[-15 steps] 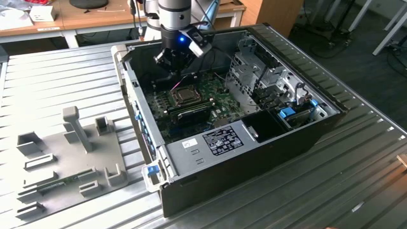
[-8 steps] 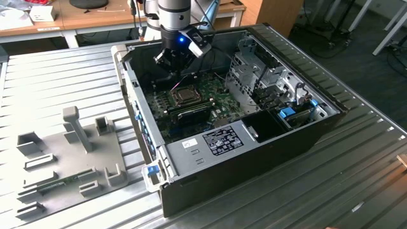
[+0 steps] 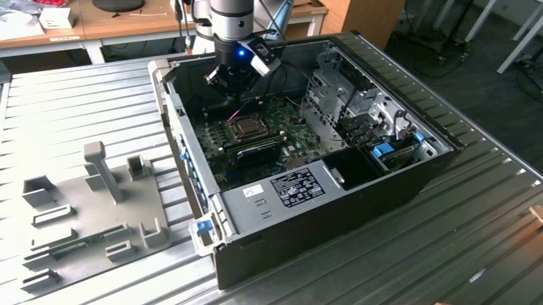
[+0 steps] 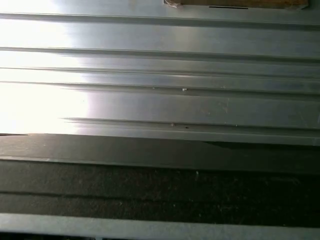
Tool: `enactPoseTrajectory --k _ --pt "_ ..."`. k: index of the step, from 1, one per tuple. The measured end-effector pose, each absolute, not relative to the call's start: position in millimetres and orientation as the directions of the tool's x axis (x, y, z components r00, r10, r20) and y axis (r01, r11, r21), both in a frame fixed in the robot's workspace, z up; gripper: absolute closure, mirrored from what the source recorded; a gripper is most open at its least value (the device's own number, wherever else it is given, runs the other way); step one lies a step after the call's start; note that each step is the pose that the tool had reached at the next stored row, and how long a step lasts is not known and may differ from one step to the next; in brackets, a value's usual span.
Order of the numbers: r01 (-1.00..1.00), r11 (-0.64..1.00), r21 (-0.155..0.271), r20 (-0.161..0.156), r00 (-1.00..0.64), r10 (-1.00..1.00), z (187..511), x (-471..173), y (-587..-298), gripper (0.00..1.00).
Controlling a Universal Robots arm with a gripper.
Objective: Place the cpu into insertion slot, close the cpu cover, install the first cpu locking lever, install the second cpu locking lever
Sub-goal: 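Install the first cpu locking lever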
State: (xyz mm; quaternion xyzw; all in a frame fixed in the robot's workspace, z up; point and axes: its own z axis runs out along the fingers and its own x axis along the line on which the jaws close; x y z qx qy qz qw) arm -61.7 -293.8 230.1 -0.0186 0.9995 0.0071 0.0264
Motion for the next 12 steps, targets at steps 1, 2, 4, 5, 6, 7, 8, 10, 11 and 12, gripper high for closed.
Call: enactPoseTrajectory --k 1,2,4,5,6,7,8,10,11,12 --pt "-0.037 0.999 0.014 -0.053 -0.998 -0.037 229.3 -61.4 -293.6 0.90" --pt "-0.037 0.999 0.014 -0.053 -0.998 -0.037 228.6 -61.1 -293.4 0.90" --pt "-0.037 0.999 0.015 -0.053 -0.998 -0.037 227.7 -60.3 -293.1 0.90" --pt "-0.037 0.999 0.015 -0.053 -0.998 -0.036 227.4 -59.8 -293.0 0.90" --pt "-0.037 0.999 0.015 -0.053 -0.998 -0.036 227.1 -59.3 -292.9 0.90" --pt "-0.037 0.999 0.015 -0.053 -0.998 -0.037 226.8 -58.7 -292.8 0.90" --pt "-0.037 0.999 0.016 -0.053 -0.998 -0.036 226.4 -58.2 -292.6 0.90" --pt "-0.037 0.999 0.016 -0.053 -0.998 -0.036 225.9 -57.6 -292.2 0.90" --pt "-0.037 0.999 0.016 -0.053 -0.998 -0.036 225.9 -57.6 -292.2 0.90" --pt "-0.037 0.999 0.016 -0.053 -0.998 -0.036 225.9 -57.6 -292.2 0.90"
